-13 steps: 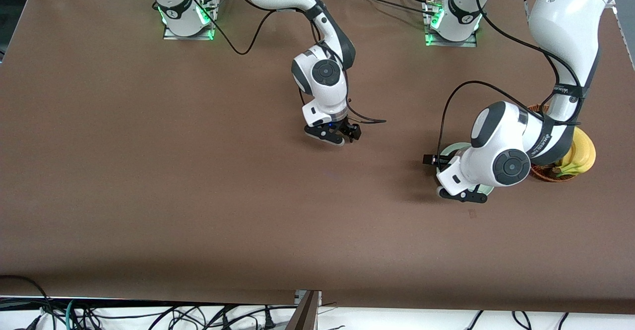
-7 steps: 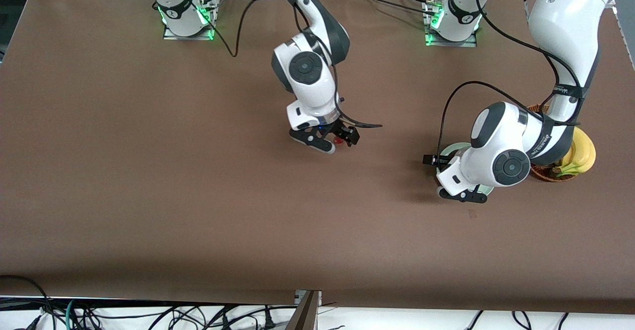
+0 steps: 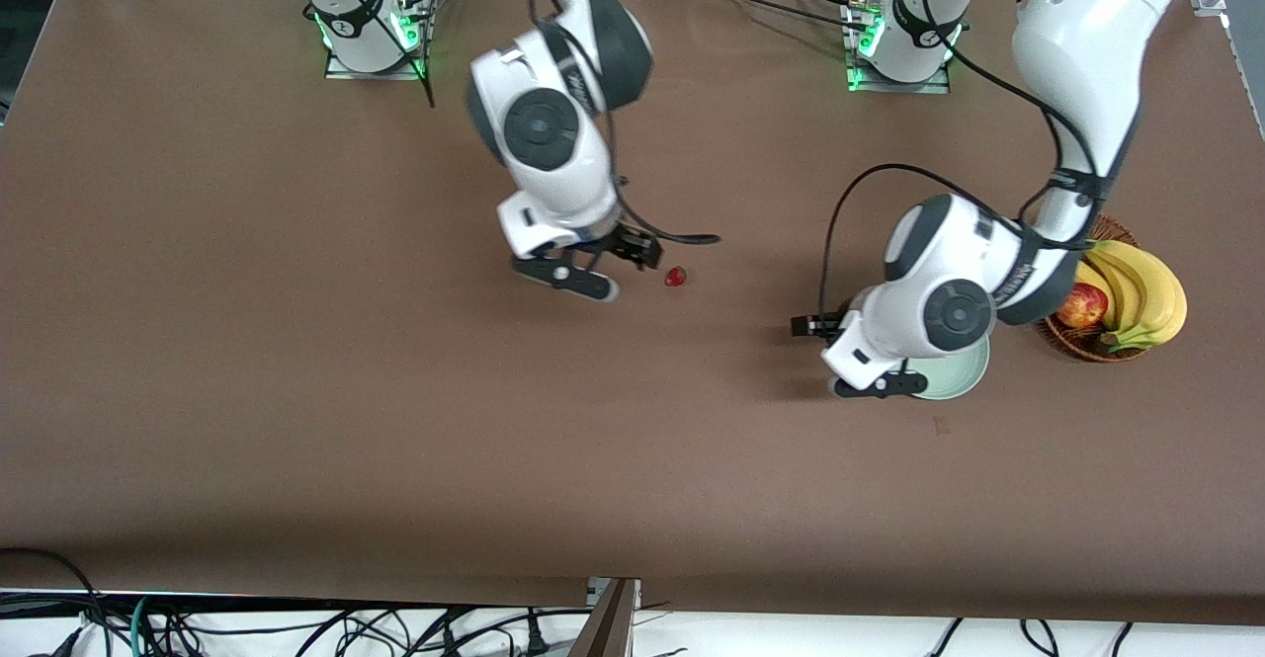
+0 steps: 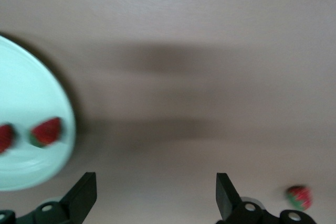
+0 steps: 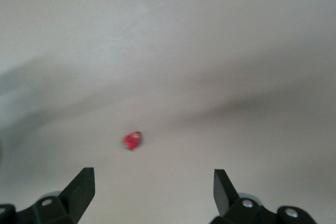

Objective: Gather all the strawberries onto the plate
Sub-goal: 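Grasp the third strawberry with the left gripper while the right gripper withdraws, then lift the strawberry with the left gripper while the right arm retracts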

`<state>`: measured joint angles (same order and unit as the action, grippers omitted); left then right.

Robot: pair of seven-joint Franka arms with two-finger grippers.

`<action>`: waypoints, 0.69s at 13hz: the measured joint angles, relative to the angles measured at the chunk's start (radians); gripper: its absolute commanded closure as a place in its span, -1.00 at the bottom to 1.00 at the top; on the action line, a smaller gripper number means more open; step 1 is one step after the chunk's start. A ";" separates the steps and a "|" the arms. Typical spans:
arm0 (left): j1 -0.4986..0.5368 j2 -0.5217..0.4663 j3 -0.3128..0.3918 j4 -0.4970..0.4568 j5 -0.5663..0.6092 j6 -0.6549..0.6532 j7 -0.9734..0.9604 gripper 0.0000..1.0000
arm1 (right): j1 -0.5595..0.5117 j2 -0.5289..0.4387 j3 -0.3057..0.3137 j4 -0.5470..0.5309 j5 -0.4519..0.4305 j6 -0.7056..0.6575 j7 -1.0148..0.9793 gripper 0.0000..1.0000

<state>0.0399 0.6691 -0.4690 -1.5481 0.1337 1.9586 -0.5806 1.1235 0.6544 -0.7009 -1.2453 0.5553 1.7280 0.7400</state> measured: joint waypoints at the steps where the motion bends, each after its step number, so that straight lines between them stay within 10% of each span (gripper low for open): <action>1: -0.033 0.011 0.000 -0.001 0.000 0.026 -0.095 -1.00 | -0.008 -0.042 -0.043 0.000 0.000 -0.065 -0.064 -1.00; 9: -0.294 0.106 0.035 -0.024 0.059 0.236 -0.733 -1.00 | -0.031 -0.196 -0.312 -0.006 -0.034 -0.334 -0.444 -1.00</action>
<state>-0.2541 0.7755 -0.4342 -1.5724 0.1930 2.1945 -1.3134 1.0923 0.4588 -1.0126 -1.2508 0.5212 1.3941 0.2956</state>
